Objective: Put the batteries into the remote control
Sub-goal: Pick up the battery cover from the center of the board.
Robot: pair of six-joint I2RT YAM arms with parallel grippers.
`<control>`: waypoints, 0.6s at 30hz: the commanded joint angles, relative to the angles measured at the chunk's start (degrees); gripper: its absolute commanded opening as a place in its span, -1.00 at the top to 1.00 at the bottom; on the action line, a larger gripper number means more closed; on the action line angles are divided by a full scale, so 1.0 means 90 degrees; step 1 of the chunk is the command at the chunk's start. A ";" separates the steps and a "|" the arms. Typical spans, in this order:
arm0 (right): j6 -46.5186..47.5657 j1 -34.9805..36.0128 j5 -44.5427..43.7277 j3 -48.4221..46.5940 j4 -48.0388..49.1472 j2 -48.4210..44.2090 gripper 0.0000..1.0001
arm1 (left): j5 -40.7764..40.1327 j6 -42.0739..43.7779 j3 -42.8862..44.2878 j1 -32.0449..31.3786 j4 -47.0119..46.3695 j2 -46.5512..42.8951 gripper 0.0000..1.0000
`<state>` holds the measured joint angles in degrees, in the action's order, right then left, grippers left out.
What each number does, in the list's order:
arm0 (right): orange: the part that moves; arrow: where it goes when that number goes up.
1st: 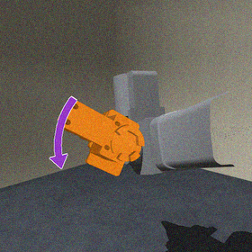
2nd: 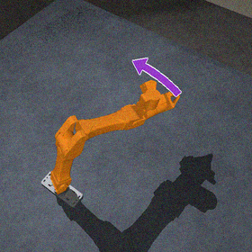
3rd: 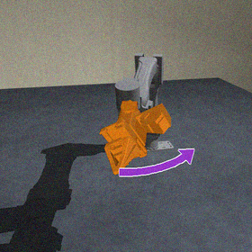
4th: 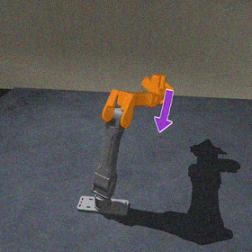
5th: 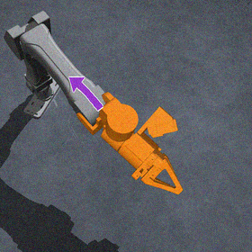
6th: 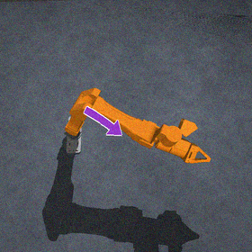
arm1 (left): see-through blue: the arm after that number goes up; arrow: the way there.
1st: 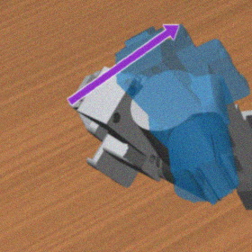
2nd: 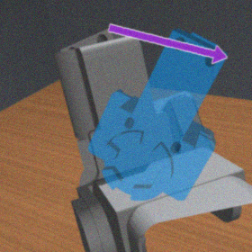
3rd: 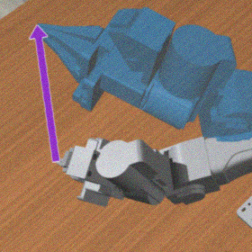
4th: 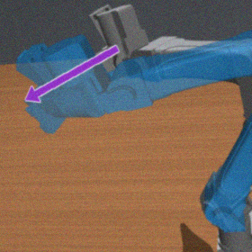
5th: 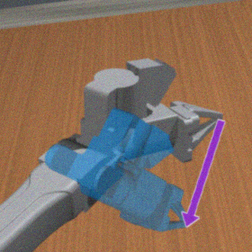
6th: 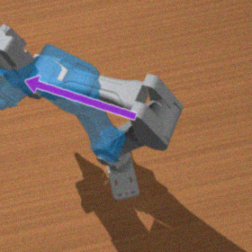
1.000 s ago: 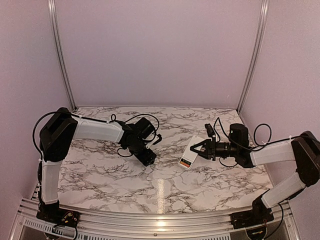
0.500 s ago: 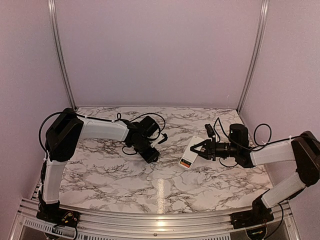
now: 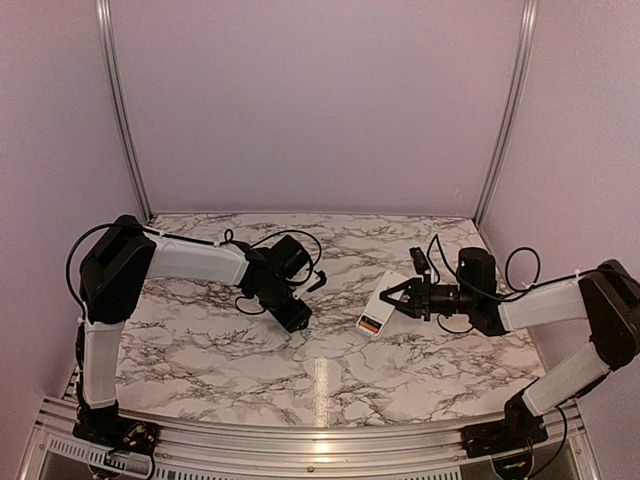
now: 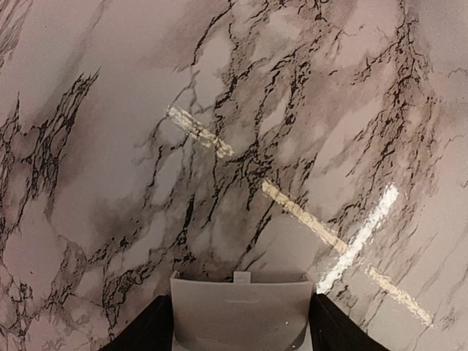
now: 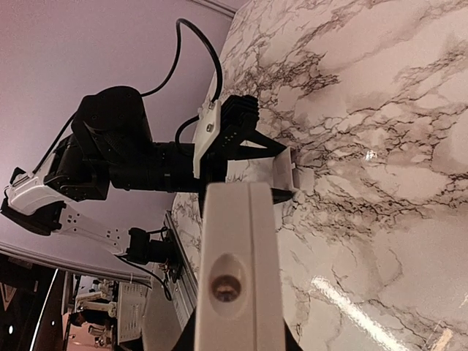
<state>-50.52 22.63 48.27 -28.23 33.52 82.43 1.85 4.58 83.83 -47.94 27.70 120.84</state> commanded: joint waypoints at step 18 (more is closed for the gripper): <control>-0.0995 0.0549 -0.1532 -0.0041 0.1754 0.0918 1.00 | 0.0621 -0.1667 -0.1201 -0.0771 -0.1255 -0.2296 0.03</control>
<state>-56.84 25.93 36.93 -27.46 43.88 89.38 5.39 -6.37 73.95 -51.86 21.52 103.72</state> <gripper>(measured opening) 0.142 0.582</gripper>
